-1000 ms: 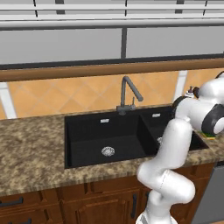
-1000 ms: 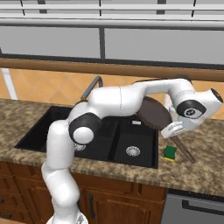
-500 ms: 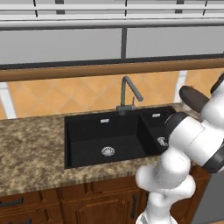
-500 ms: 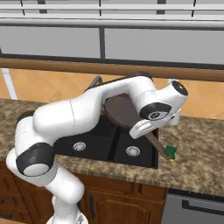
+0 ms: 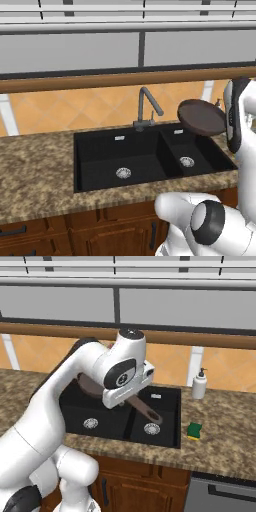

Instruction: Pick the pan and sponge and place them into the sink. Then turn on the water.

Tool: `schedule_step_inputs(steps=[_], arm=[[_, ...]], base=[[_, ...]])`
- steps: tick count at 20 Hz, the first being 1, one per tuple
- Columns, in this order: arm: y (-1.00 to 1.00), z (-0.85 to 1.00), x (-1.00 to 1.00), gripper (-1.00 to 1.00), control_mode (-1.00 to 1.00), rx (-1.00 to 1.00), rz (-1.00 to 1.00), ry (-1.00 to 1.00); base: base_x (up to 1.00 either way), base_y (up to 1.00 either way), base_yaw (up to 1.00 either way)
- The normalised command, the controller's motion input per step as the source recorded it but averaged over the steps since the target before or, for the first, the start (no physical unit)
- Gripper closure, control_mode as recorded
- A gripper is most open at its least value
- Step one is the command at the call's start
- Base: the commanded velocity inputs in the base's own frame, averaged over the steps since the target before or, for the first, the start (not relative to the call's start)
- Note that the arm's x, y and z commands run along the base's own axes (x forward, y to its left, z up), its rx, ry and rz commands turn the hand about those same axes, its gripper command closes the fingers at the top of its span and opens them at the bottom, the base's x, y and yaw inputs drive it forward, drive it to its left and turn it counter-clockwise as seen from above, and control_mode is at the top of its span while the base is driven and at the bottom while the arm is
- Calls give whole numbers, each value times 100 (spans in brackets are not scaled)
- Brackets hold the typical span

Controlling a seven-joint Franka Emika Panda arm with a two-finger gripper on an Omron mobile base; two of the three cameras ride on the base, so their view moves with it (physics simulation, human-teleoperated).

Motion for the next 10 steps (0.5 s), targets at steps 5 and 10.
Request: schedule_step_inputs(steps=[5, 10], arm=[[100, 23, -20, 100, -100, -19, 0, 11], [100, 30, -17, 100, -100, -9, 0, 15]], base=[[0, 0, 0], [0, 0, 0]])
